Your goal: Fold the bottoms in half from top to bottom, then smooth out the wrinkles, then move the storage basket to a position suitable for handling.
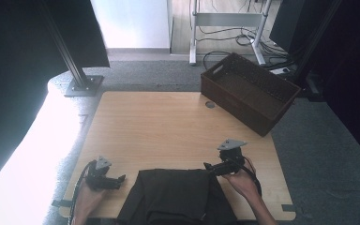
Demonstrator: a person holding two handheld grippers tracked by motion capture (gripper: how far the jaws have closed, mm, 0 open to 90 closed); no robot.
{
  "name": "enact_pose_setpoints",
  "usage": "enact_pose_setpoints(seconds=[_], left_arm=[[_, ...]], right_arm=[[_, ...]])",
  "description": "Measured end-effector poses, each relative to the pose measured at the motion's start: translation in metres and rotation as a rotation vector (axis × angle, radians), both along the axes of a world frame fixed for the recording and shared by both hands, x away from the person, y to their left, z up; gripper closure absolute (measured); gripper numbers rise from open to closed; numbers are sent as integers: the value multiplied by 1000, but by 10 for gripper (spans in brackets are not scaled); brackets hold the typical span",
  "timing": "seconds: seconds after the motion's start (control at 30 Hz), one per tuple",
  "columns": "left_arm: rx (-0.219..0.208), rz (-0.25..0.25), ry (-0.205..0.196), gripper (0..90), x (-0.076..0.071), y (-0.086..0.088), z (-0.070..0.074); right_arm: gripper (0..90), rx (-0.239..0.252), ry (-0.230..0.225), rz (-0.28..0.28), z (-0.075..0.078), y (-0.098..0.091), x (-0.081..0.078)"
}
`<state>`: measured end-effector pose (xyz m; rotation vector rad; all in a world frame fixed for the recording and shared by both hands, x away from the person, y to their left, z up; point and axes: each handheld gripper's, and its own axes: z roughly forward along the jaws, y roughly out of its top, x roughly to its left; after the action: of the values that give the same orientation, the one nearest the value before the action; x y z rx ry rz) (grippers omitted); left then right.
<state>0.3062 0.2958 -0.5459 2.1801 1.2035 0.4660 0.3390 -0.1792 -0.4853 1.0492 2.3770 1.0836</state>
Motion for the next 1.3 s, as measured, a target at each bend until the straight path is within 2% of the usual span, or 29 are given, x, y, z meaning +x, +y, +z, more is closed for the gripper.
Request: enact_pose_setpoints(seconds=[0.1,0.23,0.7,1.3], left_arm=[[4,3,-9,0,0,-1,0],[-22,-8,3,0,0,0,-2],[-24,1,3,0,0,0,-2],[-24,6,3,0,0,-1,-2]], right_arm=[[0,-6,-6,-12,4,-6,5],[0,-13,-15,-38,11,-16,12],[0,-27,-32,-192,31,-73,53],[0,-13,-72,-268,50,-113,87]])
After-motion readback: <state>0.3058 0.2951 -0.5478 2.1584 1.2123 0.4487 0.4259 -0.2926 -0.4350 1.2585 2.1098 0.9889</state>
